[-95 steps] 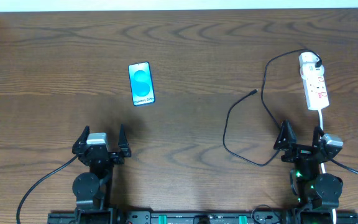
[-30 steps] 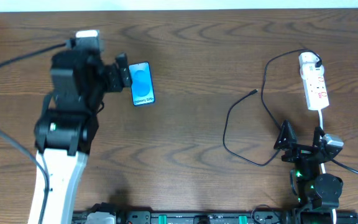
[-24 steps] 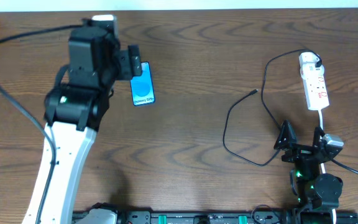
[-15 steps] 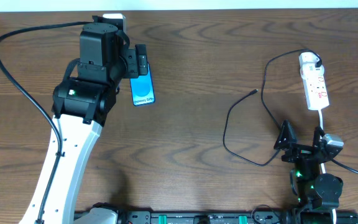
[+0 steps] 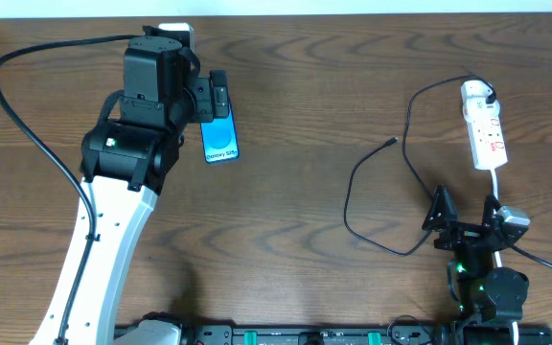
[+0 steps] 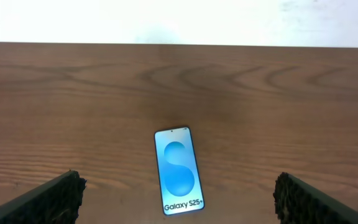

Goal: Plug charger to phone and switch on socket
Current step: 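Open the left gripper and move it over the blue phone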

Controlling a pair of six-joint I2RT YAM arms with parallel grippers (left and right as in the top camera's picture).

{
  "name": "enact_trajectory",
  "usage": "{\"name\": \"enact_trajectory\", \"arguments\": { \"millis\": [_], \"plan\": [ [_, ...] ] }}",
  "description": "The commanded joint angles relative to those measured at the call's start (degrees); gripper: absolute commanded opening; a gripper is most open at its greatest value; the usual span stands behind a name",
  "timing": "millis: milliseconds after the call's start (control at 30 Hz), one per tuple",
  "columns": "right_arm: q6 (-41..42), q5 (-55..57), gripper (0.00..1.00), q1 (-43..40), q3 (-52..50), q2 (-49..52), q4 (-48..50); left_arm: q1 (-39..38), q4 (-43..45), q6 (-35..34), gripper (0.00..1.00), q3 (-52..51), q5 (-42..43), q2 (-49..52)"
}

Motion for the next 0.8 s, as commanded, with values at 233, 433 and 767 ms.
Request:
{"name": "enact_trajectory", "arguments": {
  "millis": [233,433,767],
  "plan": [
    [-0.2,0.5,0.99,0.4,-0.1,-0.3,-0.1,0.0,0.9,-6.1,0.98,1.0,-0.8,8.5],
    [-0.2,0.5,0.99,0.4,-0.1,-0.3,-0.1,0.6,2.9,-10.2,0.98,1.0,-1.0,16.0],
    [-0.2,0.5,0.99,0.4,-0.1,-0.3,-0.1,4.1,6.1,-18.7,0.98,1.0,-0.7,27.3]
  ]
}}
